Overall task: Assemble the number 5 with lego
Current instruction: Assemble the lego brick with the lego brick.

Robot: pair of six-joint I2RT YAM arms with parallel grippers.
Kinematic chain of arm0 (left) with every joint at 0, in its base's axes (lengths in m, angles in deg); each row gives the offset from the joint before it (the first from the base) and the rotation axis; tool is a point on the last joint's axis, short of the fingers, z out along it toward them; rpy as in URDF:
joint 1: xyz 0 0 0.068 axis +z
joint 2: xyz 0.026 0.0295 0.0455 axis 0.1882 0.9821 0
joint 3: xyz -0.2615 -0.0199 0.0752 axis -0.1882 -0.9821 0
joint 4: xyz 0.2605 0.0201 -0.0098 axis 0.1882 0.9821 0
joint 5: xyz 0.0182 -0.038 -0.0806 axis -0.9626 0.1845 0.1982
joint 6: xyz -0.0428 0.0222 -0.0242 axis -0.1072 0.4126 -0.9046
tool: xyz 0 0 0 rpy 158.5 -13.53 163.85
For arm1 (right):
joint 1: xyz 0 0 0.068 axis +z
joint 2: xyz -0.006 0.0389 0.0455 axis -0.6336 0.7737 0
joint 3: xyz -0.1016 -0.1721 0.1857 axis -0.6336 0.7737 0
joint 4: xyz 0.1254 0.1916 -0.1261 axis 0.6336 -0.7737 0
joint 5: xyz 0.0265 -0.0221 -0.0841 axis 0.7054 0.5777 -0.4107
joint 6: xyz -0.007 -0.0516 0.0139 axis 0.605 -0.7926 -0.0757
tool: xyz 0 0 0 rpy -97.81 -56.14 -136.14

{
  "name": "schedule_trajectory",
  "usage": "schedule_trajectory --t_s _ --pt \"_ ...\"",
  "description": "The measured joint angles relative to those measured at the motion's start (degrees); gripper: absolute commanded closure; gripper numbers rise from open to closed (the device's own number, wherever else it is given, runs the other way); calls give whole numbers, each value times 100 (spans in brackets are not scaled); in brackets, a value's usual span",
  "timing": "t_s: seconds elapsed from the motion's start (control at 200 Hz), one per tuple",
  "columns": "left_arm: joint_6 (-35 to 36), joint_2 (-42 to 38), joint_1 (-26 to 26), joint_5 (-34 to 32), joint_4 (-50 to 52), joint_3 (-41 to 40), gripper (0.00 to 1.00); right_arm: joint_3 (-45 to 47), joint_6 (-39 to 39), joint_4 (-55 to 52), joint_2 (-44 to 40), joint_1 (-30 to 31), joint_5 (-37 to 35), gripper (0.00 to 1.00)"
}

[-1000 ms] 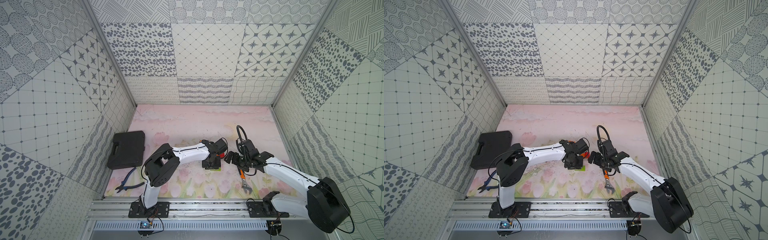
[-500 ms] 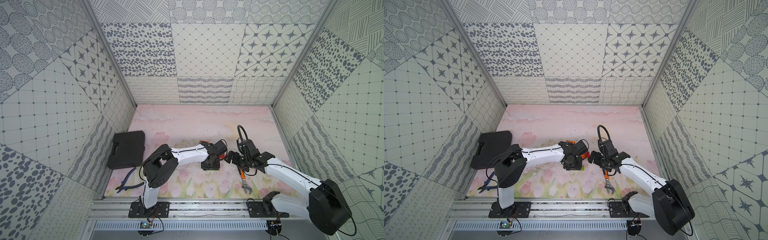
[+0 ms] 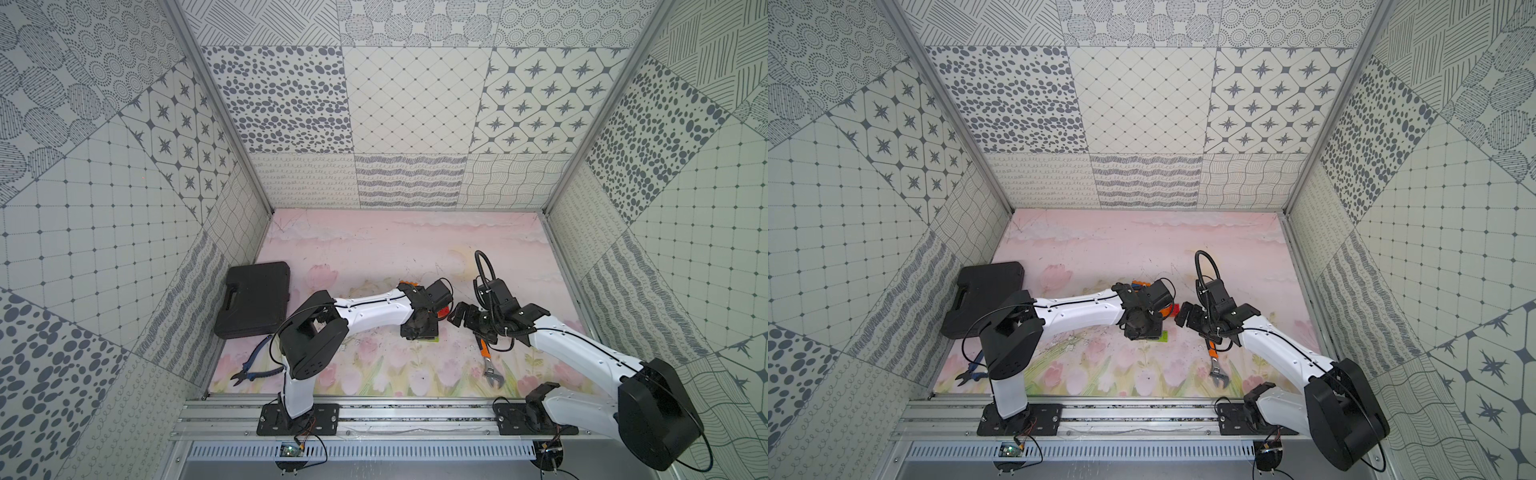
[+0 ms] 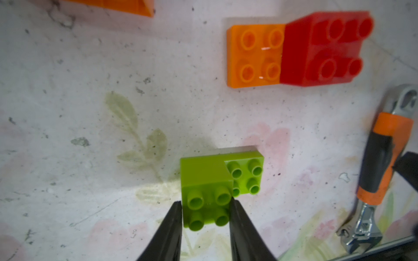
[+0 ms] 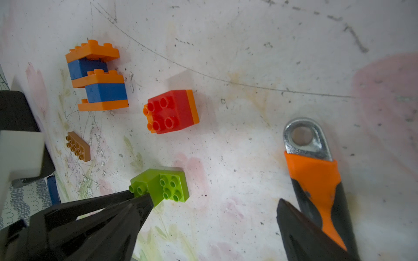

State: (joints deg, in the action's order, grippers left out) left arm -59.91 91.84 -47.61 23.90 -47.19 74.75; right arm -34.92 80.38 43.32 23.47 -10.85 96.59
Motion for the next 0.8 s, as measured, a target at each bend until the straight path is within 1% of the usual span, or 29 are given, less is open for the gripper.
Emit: schedule_trajectory --t_s 0.155,0.325,0.475,0.72,0.801 --pt "0 79 2 2 66 83 79 0 2 0 0 0 4 1" --pt "-42 173 2 11 81 35 78 0 17 2 15 0 20 1" --pt "-157 170 4 96 -122 -83 77 0 20 2 52 0 26 1" --pt "-229 68 2 81 -372 -151 68 0 24 -4 52 0 22 1" --pt "-227 -9 2 68 -396 -140 67 0 35 -13 31 0 20 1"
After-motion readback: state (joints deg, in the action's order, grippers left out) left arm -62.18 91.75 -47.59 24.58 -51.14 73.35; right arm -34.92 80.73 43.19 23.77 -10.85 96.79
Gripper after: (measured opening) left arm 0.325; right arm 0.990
